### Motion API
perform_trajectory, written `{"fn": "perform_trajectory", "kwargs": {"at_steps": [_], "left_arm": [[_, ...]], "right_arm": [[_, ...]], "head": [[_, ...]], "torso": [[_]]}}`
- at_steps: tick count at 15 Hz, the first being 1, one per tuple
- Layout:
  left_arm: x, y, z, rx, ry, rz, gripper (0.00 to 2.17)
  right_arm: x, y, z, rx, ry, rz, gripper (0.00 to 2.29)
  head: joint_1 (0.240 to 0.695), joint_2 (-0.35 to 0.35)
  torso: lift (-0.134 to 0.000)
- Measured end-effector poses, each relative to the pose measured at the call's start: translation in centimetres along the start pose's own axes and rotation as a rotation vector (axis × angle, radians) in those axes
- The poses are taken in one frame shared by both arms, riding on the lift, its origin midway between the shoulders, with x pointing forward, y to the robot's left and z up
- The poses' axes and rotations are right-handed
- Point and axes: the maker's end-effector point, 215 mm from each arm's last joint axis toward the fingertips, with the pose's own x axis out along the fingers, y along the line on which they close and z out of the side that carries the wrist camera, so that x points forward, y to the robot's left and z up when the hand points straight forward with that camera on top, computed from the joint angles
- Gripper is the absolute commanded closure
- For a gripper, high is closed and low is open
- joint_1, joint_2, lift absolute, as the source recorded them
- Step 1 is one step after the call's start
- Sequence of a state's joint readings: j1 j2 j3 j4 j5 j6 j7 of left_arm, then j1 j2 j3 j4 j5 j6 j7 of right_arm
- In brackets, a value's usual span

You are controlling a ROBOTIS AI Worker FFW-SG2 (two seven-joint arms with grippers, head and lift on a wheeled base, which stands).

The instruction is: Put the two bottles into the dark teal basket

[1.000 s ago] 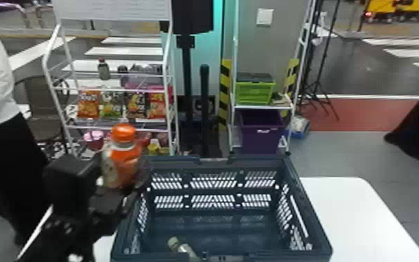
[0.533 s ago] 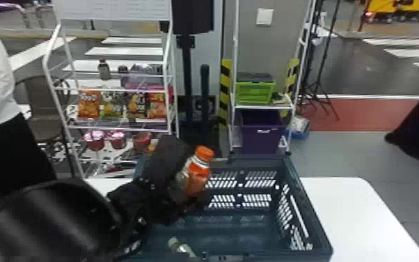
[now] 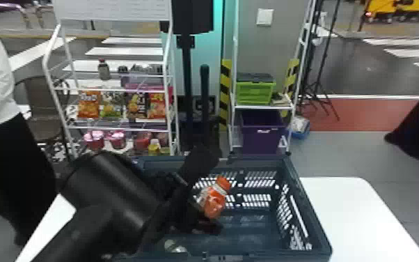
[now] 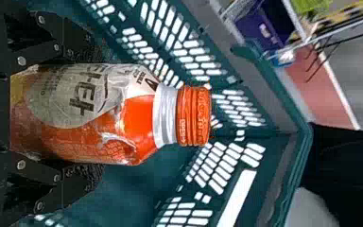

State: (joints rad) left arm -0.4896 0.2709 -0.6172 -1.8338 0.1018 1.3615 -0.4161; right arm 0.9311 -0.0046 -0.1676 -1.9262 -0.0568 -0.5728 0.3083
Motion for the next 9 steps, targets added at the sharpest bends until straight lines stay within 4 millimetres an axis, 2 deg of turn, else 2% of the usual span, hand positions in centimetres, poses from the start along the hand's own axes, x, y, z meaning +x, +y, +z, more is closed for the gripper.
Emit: {"fn": "perform_trajectory", "kwargs": {"at_steps": [4,5,6,7,8,9], "left_arm": [[1.6,0.0,-0.3,-0.004,0.064,-0.007,1.97],[1.9,-0.1,-0.4,-0.001,0.075,-0.009,1.66],[2.0,-0.2,-0.5,0.002,0.082,-0.01,0.89],[2.2,0.0,-0.6,0.006,0.087,-0.003,0.21],[2.2,0.2,-0.7,0.008,0.089,0.006,0.03],[2.2,0.5,-0.7,0.009,0.09,0.02,0.03]], "right_arm": [[-0.4,0.2,0.4,0.0,-0.014,0.001,0.04],[-0.4,0.2,0.5,0.001,-0.017,0.001,0.04],[-0.4,0.3,0.6,0.002,-0.019,0.001,0.04],[-0.4,0.2,0.6,0.004,-0.019,0.0,0.04],[-0.4,0.2,0.6,0.005,-0.02,0.0,0.04],[-0.3,0.2,0.6,0.006,-0.021,0.0,0.04]], "head": [[0.499,0.0],[0.499,0.0],[0.499,0.0],[0.499,0.0],[0.499,0.0],[0.499,0.0]], "torso": [[0.0],[0.0],[0.0],[0.0],[0.0],[0.0]]}}
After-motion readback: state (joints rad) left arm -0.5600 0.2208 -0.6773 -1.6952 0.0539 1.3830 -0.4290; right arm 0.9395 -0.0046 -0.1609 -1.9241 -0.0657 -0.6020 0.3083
